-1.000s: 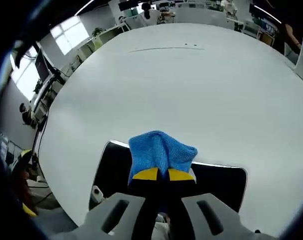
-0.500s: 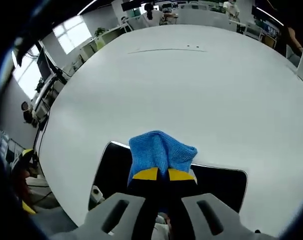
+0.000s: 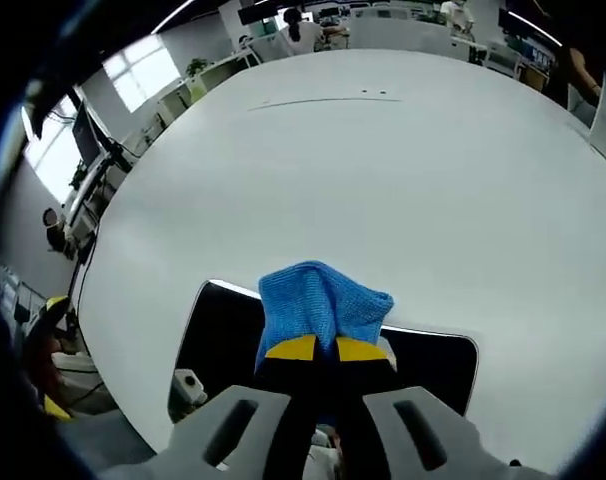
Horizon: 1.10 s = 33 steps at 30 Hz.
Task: Wipe the mirror surface with the cleaning cloth until all visible marks leave the cleaned area.
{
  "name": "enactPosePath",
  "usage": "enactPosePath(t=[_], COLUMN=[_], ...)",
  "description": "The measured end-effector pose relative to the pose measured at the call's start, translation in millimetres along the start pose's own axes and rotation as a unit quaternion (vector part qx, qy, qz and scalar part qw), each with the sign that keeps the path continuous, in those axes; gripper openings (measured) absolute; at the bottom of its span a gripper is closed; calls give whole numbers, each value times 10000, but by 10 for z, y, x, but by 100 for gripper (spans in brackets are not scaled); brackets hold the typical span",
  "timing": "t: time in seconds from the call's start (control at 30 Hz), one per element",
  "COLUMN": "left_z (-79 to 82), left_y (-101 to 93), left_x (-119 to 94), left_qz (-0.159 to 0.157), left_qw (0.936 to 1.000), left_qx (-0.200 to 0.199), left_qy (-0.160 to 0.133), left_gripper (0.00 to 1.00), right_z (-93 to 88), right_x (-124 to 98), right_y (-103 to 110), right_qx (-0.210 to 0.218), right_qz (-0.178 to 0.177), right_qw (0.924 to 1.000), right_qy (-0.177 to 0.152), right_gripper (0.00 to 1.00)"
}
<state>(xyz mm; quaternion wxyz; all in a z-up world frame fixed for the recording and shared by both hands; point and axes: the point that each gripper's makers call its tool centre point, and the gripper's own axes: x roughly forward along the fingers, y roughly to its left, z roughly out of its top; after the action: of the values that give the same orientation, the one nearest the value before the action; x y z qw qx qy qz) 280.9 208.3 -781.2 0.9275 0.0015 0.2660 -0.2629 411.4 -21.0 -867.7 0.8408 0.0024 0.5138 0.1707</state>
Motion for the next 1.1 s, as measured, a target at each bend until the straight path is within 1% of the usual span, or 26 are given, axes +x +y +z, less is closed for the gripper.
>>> enactPosePath(t=[0.33,0.57,0.63,0.67,0.77,0.8,0.87,0.97,1.07,1.1], left_z=[38,71,89,96,141,183,216,238,344,401], left_y=[-8,21,35,33,24,21,18,37,57,65], left_x=[14,37,47,52,65,68,75,77,55,43], left_qz=[-15,-22,-1,-10,-1,16,46,129,142,148], left_qw=[10000,10000,10000,10000,10000,9999,9998,9997,9995,9993], left_qx=[32,81,78,75,35,0,-10,97,70,110], left_qy=[1,10,-10,-20,-54,-128,-167,-165,-270,-324], left_gripper=[98,98,98,98,98,99,99,99,99,99], right_z=[-30,-57,-56,-56,-50,-46,-41,-53,-96,-119], right_x=[-56,-97,-95,-91,-80,-74,-80,-90,-116,-130], right_y=[-161,-285,-278,-272,-258,-266,-284,-283,-256,-246], right_qx=[66,32,59,-11,-118,-139,-26,98,113,112], right_qz=[-83,-178,-169,-197,-305,-330,-306,-273,-310,-316], right_qw=[9999,9998,9998,9998,9994,9993,9995,9996,9995,9994], right_qy=[16,80,80,96,111,104,73,-3,-26,-45], right_gripper=[0,0,0,0,0,0,0,0,0,0])
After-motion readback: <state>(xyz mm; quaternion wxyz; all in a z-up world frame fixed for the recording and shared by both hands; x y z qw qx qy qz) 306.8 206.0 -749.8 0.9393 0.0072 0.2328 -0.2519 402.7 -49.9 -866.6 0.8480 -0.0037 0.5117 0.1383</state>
